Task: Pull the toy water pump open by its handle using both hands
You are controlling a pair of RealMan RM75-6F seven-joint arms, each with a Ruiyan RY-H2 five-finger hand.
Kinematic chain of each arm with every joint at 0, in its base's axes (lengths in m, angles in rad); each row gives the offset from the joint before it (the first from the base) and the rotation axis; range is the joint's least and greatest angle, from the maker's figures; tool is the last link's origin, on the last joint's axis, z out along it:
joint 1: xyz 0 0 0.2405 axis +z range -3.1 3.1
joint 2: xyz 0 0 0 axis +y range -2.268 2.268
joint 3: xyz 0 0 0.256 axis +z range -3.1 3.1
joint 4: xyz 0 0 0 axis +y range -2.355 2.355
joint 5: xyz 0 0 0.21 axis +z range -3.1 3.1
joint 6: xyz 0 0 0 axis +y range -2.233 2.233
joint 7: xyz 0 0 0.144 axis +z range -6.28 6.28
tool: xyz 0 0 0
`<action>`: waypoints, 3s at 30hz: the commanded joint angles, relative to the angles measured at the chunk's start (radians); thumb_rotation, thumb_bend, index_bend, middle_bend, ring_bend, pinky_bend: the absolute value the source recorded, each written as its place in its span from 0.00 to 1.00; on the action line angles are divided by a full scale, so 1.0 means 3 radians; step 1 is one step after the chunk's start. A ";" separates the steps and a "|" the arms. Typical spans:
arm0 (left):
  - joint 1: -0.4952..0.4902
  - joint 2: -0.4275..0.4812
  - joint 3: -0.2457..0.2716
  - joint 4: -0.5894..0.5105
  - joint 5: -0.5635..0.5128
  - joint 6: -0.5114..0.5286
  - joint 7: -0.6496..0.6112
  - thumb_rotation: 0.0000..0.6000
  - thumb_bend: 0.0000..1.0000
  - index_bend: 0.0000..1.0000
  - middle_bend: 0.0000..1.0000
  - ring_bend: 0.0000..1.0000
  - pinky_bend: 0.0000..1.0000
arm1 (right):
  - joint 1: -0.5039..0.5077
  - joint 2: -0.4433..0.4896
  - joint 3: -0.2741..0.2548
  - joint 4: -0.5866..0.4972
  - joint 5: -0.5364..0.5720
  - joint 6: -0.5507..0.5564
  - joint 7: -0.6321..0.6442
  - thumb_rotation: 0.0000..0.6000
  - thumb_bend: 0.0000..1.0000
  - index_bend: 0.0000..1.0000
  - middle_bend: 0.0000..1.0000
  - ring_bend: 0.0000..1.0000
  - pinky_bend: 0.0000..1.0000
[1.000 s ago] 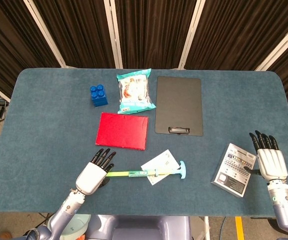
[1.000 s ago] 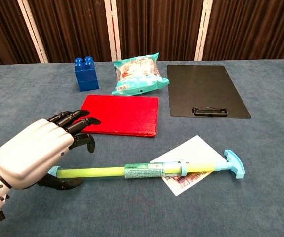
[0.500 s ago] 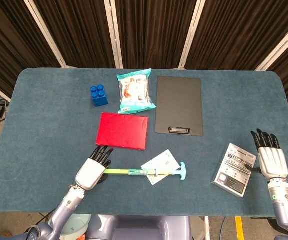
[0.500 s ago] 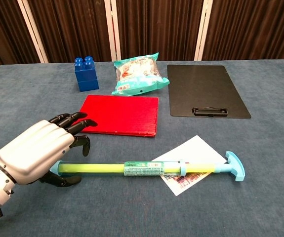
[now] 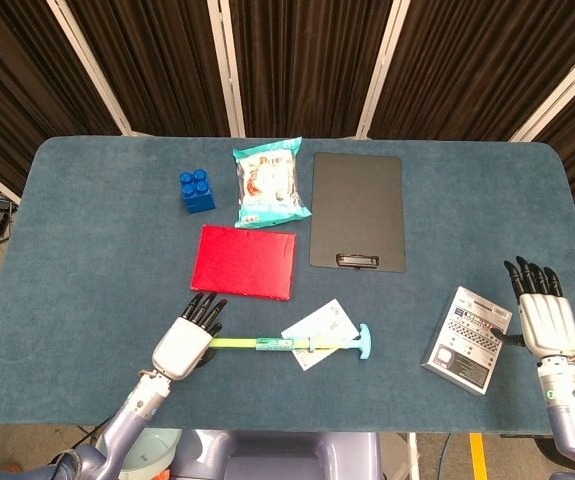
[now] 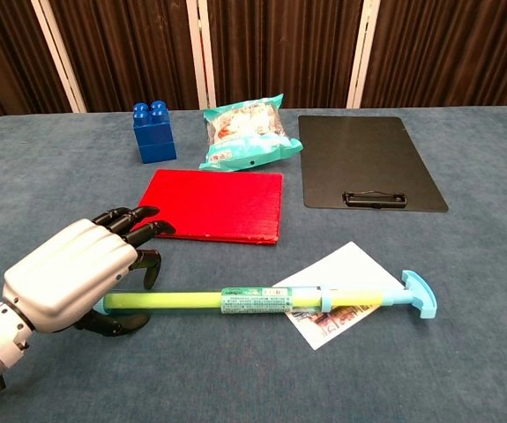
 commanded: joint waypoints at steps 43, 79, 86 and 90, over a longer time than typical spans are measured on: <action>-0.0260 -0.0161 -0.0070 0.0741 0.0216 0.0555 -0.0987 1.00 0.45 0.75 0.36 0.17 0.14 | 0.0432 -0.1208 -0.0093 0.0033 -0.0451 -0.0072 -0.0500 1.00 0.17 0.23 0.00 0.00 0.00; -0.0252 -0.0112 -0.0017 0.0624 0.0208 0.0752 -0.1097 1.00 0.44 0.75 0.36 0.17 0.14 | 0.1004 -0.2104 0.0049 0.1093 -0.0363 -0.0590 -0.0310 1.00 0.35 0.57 0.00 0.00 0.00; -0.0197 -0.0018 0.0043 0.0509 0.0285 0.0921 -0.1086 1.00 0.44 0.75 0.36 0.17 0.14 | 0.1044 -0.2063 0.0060 0.1211 -0.0358 -0.0639 -0.0232 1.00 0.37 0.65 0.02 0.00 0.00; -0.0187 0.0033 0.0038 0.0423 0.0292 0.0965 -0.1076 1.00 0.44 0.75 0.36 0.17 0.14 | 0.1054 -0.2049 0.0070 0.1237 -0.0381 -0.0594 -0.0199 1.00 0.38 0.68 0.04 0.00 0.00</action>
